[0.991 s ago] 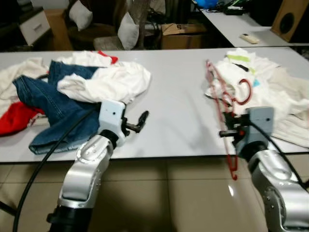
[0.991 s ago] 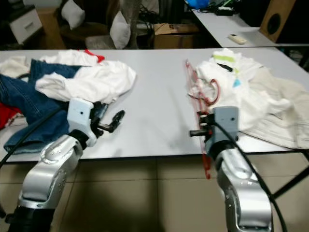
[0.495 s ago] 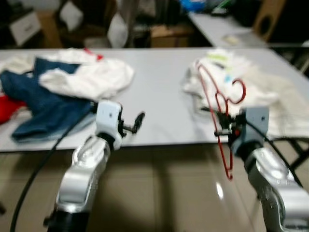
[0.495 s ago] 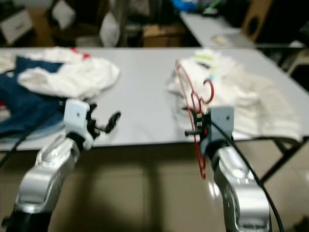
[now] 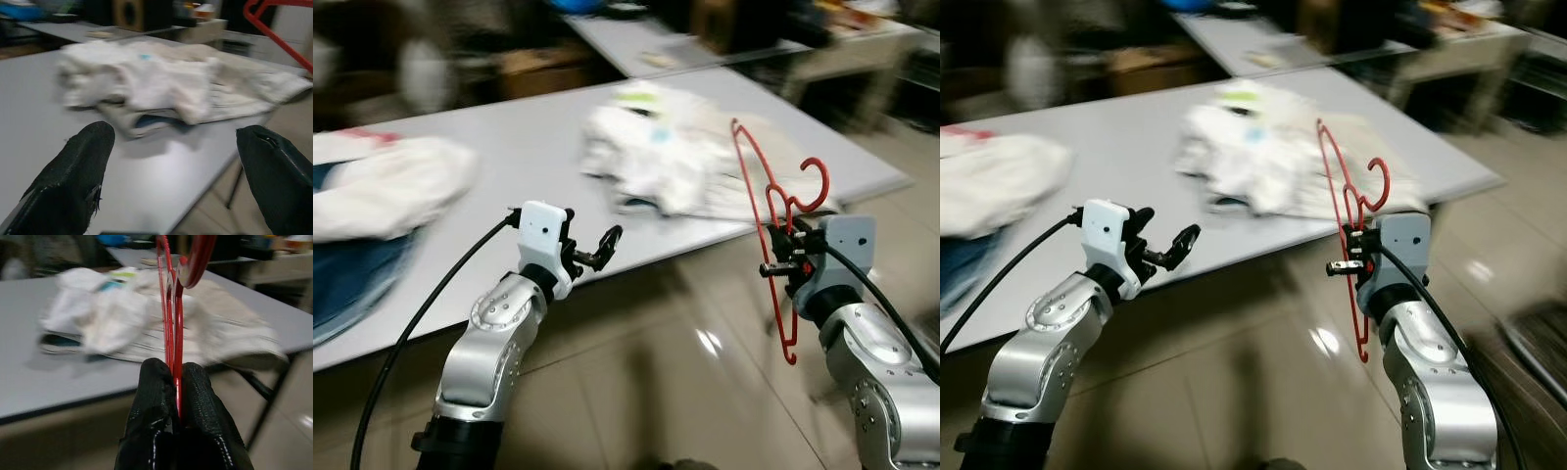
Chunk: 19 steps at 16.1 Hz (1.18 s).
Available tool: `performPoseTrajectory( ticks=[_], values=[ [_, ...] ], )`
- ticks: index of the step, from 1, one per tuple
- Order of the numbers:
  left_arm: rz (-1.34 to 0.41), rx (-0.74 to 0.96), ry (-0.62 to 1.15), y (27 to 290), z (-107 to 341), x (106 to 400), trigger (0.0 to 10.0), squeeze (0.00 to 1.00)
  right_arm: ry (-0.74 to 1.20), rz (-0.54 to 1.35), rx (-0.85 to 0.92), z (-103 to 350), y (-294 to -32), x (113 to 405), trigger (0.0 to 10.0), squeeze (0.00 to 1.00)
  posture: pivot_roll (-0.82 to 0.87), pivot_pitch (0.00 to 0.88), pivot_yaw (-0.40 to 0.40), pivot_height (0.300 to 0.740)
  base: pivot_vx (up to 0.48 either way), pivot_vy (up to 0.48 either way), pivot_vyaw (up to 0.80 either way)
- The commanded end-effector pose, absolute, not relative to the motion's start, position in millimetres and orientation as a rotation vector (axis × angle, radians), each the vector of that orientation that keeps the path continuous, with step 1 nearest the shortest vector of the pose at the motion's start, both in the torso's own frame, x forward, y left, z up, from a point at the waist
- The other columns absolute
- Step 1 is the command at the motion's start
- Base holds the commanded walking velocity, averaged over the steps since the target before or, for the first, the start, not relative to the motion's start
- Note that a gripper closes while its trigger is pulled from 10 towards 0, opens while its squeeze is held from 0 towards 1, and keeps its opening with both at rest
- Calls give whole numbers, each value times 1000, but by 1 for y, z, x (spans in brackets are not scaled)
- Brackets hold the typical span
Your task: Hang hanger
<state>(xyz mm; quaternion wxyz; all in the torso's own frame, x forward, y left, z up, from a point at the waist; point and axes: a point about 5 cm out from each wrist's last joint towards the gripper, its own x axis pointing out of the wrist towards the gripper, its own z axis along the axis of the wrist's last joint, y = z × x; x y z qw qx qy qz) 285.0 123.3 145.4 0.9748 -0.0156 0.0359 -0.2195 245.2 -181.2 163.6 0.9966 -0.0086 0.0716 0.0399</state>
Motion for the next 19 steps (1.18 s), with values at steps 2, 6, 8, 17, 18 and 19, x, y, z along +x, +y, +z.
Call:
performPoseTrajectory(
  ticks=[2, 6, 8, 17, 18, 19],
  values=[
    [-421, -32, 80, 129, 145, 286, 10000, 306, 132, 98, -20, 167, -178, 246, 10000, 0, -121, 0, 26, 740, 126, 0, -300],
    [-402, -37, 80, 132, 143, 286, 10000, 318, 138, 111, -27, 166, -177, 247, 10000, 0, -117, 0, 17, 740, 285, 0, 0],
    [-403, -32, 79, 132, 143, 286, 10000, 314, 142, 114, -32, 165, -177, 247, 10000, 0, -118, 0, 15, 740, 304, 0, -800],
    [-394, -19, 68, 133, 141, 287, 10000, 310, 125, 109, -68, 166, -181, 247, 10000, 0, -124, 0, 17, 740, 305, 0, -51],
    [-395, -17, 68, 134, 141, 287, 10000, 314, 127, 108, -64, 165, -181, 247, 10000, 0, -125, 0, 17, 740, 304, 0, 0],
    [-398, -13, 70, 134, 140, 286, 10000, 310, 132, 114, -26, 164, -180, 246, 10000, 0, -125, 0, 17, 740, 304, 0, -788]
  ],
)
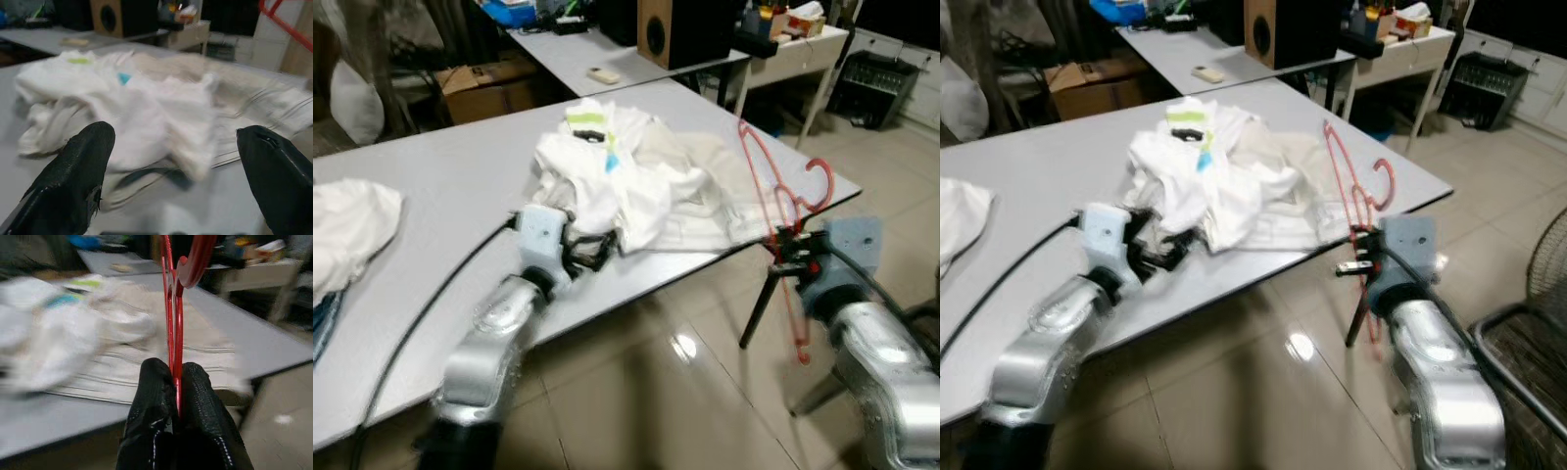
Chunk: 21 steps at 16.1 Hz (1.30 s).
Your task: Hang hanger
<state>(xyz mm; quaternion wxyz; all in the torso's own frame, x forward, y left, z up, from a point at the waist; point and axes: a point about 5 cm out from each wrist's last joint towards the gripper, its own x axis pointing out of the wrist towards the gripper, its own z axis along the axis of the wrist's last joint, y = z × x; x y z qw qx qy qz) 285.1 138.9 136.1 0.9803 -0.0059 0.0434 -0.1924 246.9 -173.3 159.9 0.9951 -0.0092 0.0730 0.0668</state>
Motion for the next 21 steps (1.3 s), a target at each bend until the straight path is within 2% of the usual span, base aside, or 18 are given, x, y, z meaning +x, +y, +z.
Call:
performPoseTrajectory(
  ticks=[1, 2, 10, 12, 13, 14, 15, 18, 19, 20, 21],
  values=[
    [-404, -4, 73, 134, 139, 286, 10000, 314, 135, 121, -34, 163, -180, 245, 10000, 0, -127, 0, 20, 740, 304, 0, -788],
    [-407, 2, 76, 134, 139, 286, 10000, 310, 134, 136, -48, 163, -178, 243, 10000, 0, -131, 0, 23, 740, 304, 0, -788],
    [-411, 51, 77, 131, 134, 291, 10000, 314, 116, 114, -71, 165, -196, 237, 10000, 0, -162, 0, 28, 740, 305, 0, 0],
    [-447, 91, 81, 130, 131, 290, 10000, 294, 122, 118, -80, 164, -200, 234, 10000, 0, -169, 0, 31, 740, 144, 0, 0],
    [-471, 188, 104, 134, 126, 289, 10000, 286, 135, 136, -75, 162, -202, 231, 10000, 0, -177, 0, 34, 740, 0, 0, 0],
    [-474, 228, 114, 137, 123, 289, 10000, 212, 146, 166, -66, 161, -203, 228, 10000, 0, -183, 0, 37, 740, 0, 0, 0],
    [-476, 262, 135, 142, 121, 292, 10000, 24, 149, 211, -60, 162, -204, 222, 10000, 0, -189, 0, 43, 740, 0, 0, 0],
    [-484, 323, 156, 147, 120, 300, 10000, 0, 178, 235, -88, 160, -210, 215, 10000, 0, -208, 0, 52, 740, 0, 0, 0],
    [-478, 354, 180, 151, 117, 304, 3529, 0, 180, 235, -97, 160, -211, 214, 10000, 0, -214, 0, 59, 740, 0, 0, 0],
    [-470, 361, 185, 152, 116, 304, 3529, 0, 182, 237, -99, 160, -211, 214, 10000, 0, -216, 0, 62, 740, 0, 0, 0],
    [-437, 381, 207, 157, 113, 308, 0, 0, 188, 237, -117, 159, -212, 212, 10000, 0, -221, 0, 71, 740, 0, 0, 0]
  ],
)
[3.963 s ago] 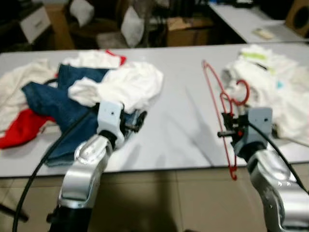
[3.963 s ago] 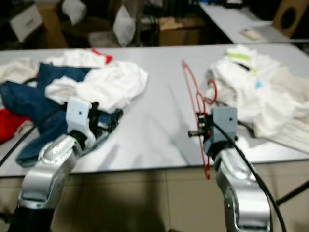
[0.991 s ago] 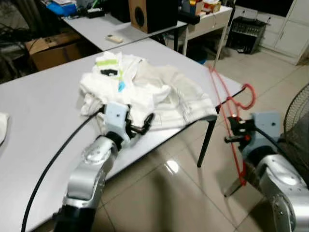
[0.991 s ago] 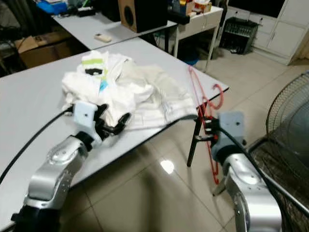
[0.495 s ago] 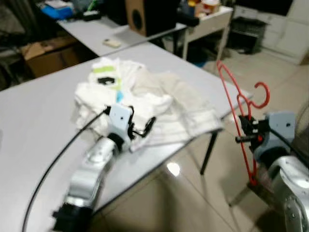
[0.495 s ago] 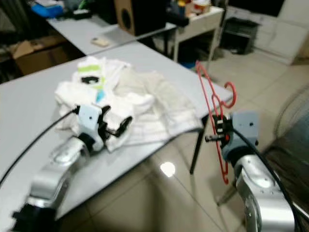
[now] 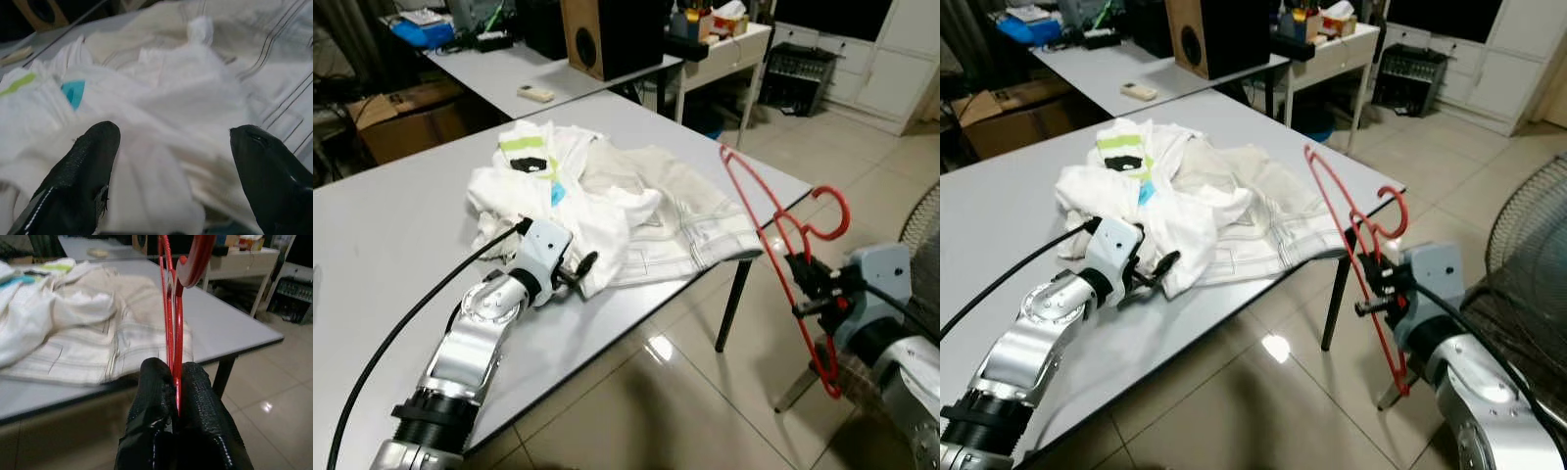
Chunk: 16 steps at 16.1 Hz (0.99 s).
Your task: Hang hanger
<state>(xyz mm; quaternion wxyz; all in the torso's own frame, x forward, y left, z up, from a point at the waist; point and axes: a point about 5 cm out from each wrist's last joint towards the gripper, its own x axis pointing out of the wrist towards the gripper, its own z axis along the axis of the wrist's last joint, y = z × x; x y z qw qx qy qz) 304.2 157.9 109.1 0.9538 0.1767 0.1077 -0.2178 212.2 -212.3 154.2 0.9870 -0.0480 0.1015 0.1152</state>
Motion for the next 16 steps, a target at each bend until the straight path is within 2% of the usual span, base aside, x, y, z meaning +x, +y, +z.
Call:
performPoseTrajectory(
  ticks=[1, 4, 10, 13, 16],
  values=[
    [-429, 391, 216, 160, 112, 309, 0, 0, 189, 237, -119, 159, -212, 212, 10000, 0, -221, 0, 71, 740, 0, 0, 0],
    [-438, 443, 240, 167, 109, 312, 0, 0, 196, 249, -115, 157, -211, 208, 10000, 0, -226, 0, 80, 740, 0, 0, 0],
    [-333, 542, 280, 187, 108, 315, 0, 0, 204, 270, -116, 154, -206, 206, 10000, 0, -218, 0, 84, 740, 0, 0, 0],
    [-274, 535, 289, 202, 111, 313, 0, 0, 204, 281, -115, 153, -205, 208, 10000, 0, -205, 0, 79, 740, 0, 0, 0],
    [-286, 532, 298, 204, 110, 312, 0, 0, 202, 295, -118, 153, -203, 212, 10000, 0, -185, 0, 73, 740, 0, 0, 0]
  ],
)
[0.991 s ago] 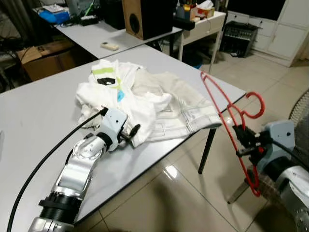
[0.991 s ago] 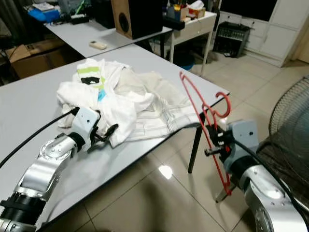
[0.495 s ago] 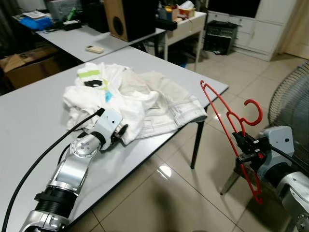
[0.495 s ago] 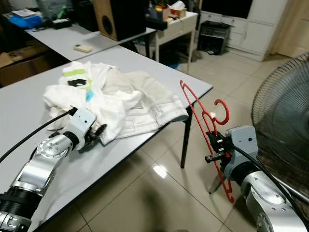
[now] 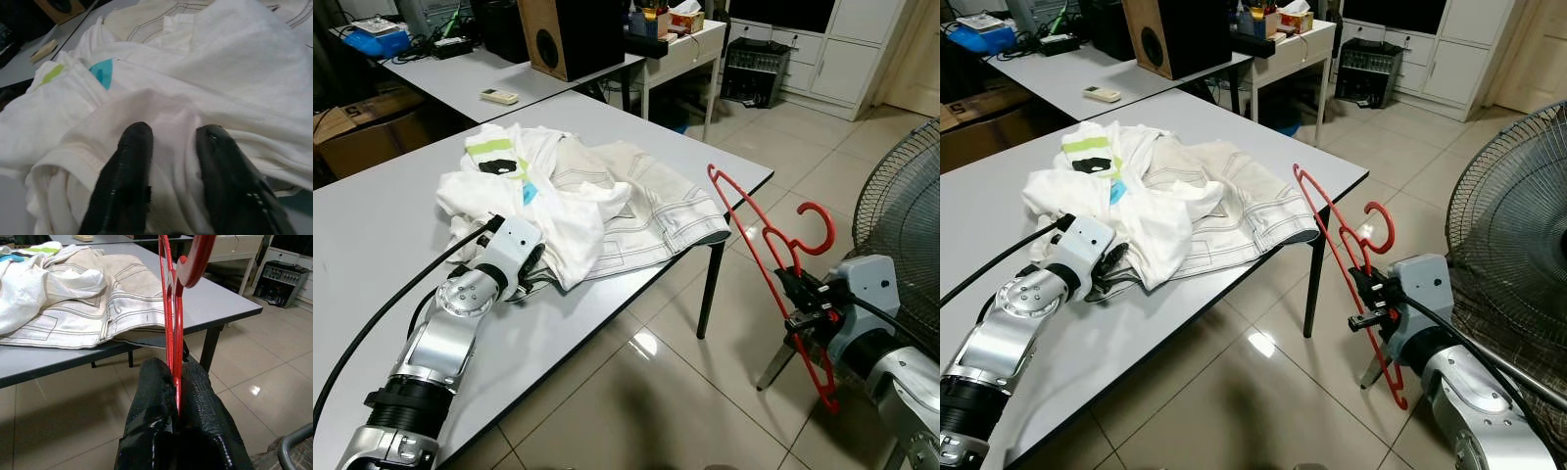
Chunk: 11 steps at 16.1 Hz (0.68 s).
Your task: Hang hanger
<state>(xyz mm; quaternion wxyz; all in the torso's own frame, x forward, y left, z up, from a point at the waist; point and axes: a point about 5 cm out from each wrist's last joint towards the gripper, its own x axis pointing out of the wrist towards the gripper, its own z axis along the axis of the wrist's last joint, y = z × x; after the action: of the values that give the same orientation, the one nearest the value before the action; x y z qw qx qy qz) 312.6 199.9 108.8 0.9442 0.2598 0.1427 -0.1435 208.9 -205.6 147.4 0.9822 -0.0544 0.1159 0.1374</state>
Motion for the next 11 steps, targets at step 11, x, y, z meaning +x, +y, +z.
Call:
performPoseTrajectory(
  ticks=[11],
  values=[
    [-221, 477, 281, 208, 115, 313, 0, 0, 180, 319, -119, 151, -196, 219, 10000, 0, -165, 0, 78, 740, 0, 0, 0]
  ],
)
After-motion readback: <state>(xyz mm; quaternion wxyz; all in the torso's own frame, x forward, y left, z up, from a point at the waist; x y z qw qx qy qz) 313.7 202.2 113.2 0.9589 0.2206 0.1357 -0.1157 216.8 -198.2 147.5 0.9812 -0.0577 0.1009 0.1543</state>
